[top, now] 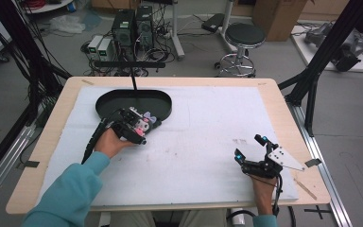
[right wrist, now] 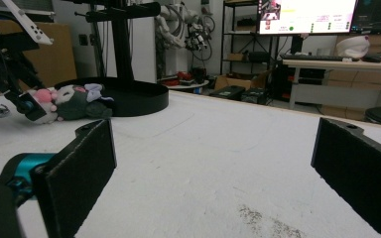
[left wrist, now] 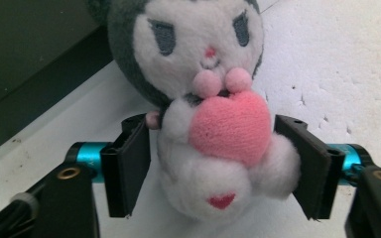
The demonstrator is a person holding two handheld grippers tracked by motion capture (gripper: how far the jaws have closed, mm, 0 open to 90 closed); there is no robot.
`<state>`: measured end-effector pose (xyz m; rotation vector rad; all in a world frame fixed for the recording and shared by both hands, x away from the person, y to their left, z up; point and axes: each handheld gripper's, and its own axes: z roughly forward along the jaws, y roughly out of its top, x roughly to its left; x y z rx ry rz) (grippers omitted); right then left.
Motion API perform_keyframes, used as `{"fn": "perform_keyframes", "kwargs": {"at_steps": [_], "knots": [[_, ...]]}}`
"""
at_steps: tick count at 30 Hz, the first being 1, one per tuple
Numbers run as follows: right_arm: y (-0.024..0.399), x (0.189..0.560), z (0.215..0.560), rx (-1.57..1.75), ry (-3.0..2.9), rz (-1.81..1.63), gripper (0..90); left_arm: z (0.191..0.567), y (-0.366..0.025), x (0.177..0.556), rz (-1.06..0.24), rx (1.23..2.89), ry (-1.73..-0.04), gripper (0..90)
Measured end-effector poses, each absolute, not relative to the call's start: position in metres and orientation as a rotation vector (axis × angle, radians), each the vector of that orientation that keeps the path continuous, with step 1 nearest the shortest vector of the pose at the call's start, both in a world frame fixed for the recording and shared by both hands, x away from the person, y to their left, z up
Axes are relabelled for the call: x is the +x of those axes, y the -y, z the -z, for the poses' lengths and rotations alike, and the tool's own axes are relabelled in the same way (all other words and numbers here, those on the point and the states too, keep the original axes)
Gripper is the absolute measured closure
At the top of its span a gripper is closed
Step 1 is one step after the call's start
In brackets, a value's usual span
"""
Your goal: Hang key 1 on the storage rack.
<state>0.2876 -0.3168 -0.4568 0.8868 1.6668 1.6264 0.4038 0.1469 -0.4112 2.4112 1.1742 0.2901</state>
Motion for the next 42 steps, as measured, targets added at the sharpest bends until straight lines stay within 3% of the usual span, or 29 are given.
{"fn": "perform_keyframes", "kwargs": {"at_steps": [5,16,29,42], "knots": [[0.317,0.287,0.457,0.896,-1.667,-1.628,2.9,0.409,-0.147,0.402,-0.316,2.439,-1.155,44.2],[0.317,0.288,0.457,0.892,-1.661,-1.632,2.9,0.407,-0.147,0.401,-0.352,2.438,-1.16,51.7],[0.317,0.288,0.457,0.891,-1.663,-1.633,2.9,0.394,-0.154,0.397,-0.394,2.368,-1.137,54.2],[0.317,0.287,0.457,0.894,-1.667,-1.627,2.9,0.364,-0.18,0.386,-0.412,2.178,-1.08,54.1]]}}
